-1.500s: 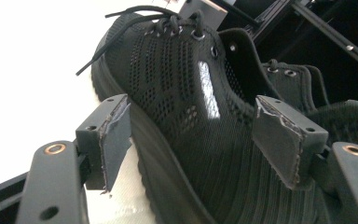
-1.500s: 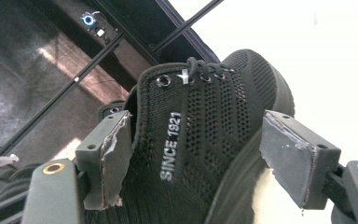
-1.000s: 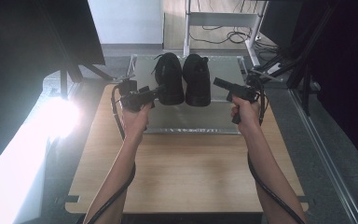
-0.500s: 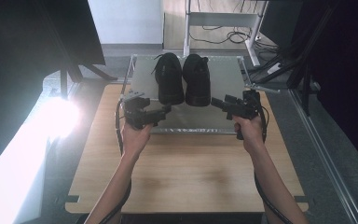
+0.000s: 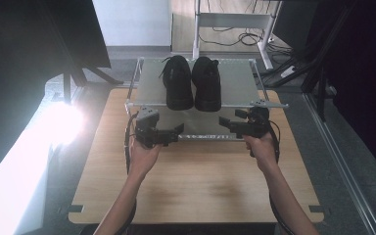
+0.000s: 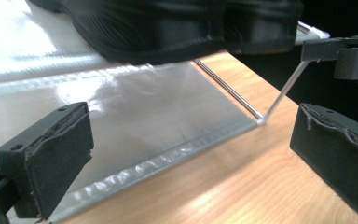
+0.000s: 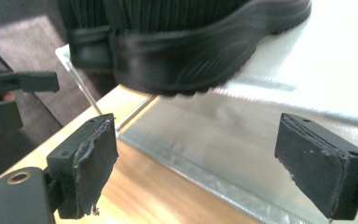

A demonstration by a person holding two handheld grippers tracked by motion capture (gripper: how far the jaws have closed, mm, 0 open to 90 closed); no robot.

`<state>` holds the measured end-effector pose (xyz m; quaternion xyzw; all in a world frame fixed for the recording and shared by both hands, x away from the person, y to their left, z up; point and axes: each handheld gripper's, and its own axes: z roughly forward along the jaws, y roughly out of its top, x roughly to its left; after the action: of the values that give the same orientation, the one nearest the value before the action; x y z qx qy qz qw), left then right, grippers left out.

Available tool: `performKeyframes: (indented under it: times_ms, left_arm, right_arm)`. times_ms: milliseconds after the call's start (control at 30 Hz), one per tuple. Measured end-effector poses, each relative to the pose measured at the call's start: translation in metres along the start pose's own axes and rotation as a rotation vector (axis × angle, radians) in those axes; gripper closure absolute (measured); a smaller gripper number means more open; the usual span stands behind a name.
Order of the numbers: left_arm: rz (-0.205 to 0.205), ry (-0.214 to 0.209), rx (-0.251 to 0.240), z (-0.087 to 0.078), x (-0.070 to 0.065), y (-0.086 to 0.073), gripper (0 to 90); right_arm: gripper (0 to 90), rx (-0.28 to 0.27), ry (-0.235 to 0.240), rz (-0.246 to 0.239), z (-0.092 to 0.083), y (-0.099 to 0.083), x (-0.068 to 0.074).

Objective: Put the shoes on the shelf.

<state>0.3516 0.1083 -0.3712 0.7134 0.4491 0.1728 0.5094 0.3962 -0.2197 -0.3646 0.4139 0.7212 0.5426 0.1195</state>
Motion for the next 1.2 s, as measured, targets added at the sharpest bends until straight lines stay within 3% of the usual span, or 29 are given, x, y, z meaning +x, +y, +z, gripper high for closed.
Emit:
performKeyframes:
  times_ms: [200, 433, 633, 1033, 1200]
  left_arm:
    - [0.029, 0.005, 0.023, -0.002, -0.004, -0.009, 0.0]
    - [0.032, 0.008, 0.027, -0.010, -0.005, -0.017, 0.0]
    - [0.043, 0.014, 0.032, -0.019, -0.007, -0.024, 0.0]
    - [0.069, 0.043, 0.061, -0.032, -0.011, -0.049, 0.0]
    - [0.045, 0.029, 0.065, -0.038, -0.008, -0.060, 0.0]
  right_arm:
    - [9.3, 0.036, -0.001, -0.046, -0.001, -0.011, 0.007]
    - [0.0, 0.074, -0.017, -0.092, -0.004, -0.023, 0.014]
    - [0.0, 0.091, -0.022, -0.121, -0.008, -0.032, 0.019]
    - [0.0, 0.113, -0.029, -0.133, -0.021, -0.055, 0.025]
    - [0.0, 0.129, -0.030, -0.138, -0.026, -0.066, 0.025]
